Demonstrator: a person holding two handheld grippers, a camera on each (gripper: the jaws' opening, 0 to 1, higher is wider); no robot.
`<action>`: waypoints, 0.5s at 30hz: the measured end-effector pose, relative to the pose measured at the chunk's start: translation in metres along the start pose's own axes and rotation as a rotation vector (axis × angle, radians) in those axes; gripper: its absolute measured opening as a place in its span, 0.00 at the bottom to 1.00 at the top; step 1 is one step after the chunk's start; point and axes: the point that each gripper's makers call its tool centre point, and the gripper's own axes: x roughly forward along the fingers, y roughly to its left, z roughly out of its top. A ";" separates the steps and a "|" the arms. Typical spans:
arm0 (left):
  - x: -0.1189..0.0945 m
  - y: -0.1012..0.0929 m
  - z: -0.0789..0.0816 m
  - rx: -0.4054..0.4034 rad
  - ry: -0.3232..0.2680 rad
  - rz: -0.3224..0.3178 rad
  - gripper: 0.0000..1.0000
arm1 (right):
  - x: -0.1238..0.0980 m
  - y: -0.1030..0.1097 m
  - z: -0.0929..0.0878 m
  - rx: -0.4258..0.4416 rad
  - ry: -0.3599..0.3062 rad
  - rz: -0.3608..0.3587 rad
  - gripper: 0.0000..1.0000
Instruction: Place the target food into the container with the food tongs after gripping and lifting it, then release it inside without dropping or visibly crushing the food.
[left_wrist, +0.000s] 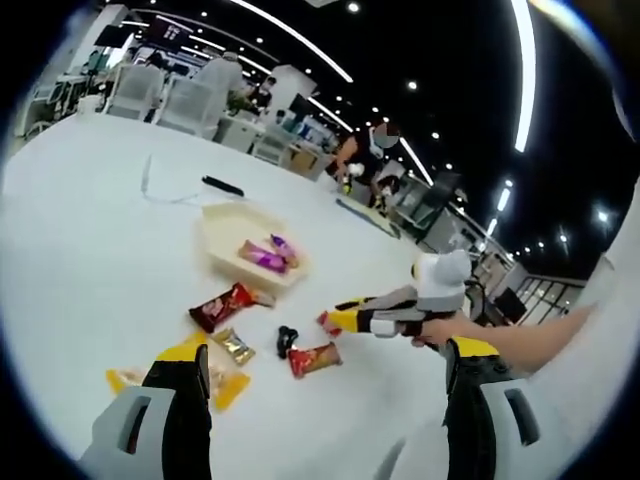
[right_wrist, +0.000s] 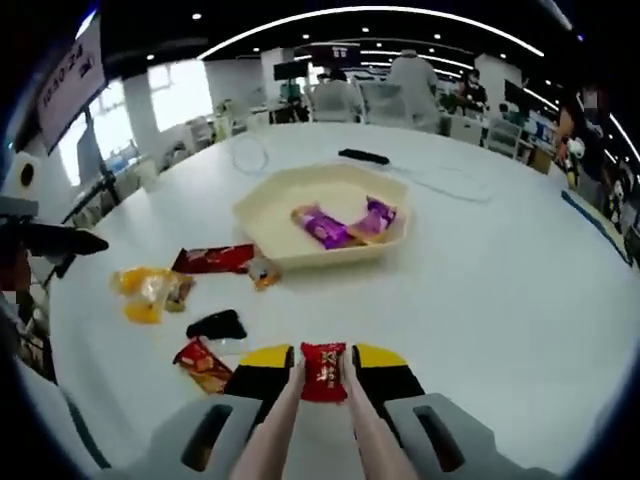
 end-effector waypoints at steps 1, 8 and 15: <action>0.000 0.000 0.000 0.000 0.000 -0.001 0.99 | 0.000 -0.001 0.000 0.001 -0.001 -0.002 0.21; 0.002 -0.002 -0.001 0.001 0.002 -0.009 0.98 | -0.001 -0.006 -0.001 0.005 -0.027 0.027 0.19; 0.004 -0.002 0.000 -0.004 0.002 -0.007 0.98 | -0.002 -0.006 -0.001 0.016 -0.036 0.046 0.19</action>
